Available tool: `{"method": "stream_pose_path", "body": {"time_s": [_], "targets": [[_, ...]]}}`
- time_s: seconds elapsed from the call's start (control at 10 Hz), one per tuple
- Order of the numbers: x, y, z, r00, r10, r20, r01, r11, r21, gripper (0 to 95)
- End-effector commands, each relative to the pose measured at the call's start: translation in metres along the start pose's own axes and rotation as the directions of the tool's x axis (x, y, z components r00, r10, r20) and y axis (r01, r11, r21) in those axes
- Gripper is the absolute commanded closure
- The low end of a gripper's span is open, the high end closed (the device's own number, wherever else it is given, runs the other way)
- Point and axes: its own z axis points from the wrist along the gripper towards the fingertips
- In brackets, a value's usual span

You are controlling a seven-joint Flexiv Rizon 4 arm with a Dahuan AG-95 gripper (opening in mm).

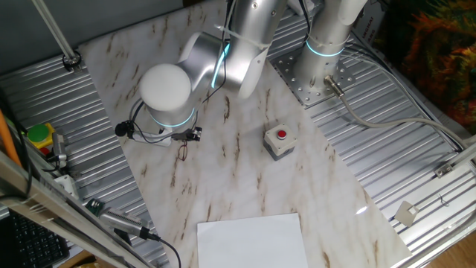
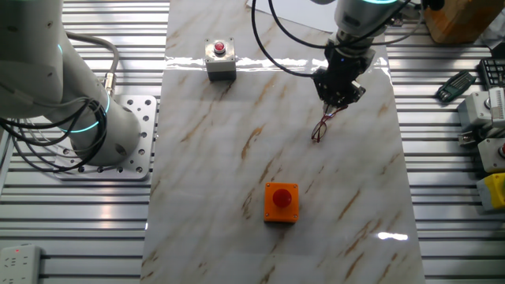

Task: Unfold the leg of the glasses (with one hand)

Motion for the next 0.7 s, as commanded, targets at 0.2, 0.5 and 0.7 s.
{"method": "stream_pose_path", "body": {"time_s": [0.2, 0.5, 0.7], "targets": [[0.0006, -0.0002, 0.0015, 1.0, 0.001, 0.001, -0.001, 1.0, -0.001, 76.0], [0.0006, -0.0002, 0.0015, 1.0, -0.002, -0.002, 0.002, 1.0, -0.005, 76.0], [0.0006, -0.0002, 0.0015, 1.0, -0.003, 0.001, 0.003, 1.0, -0.007, 76.0]]}}
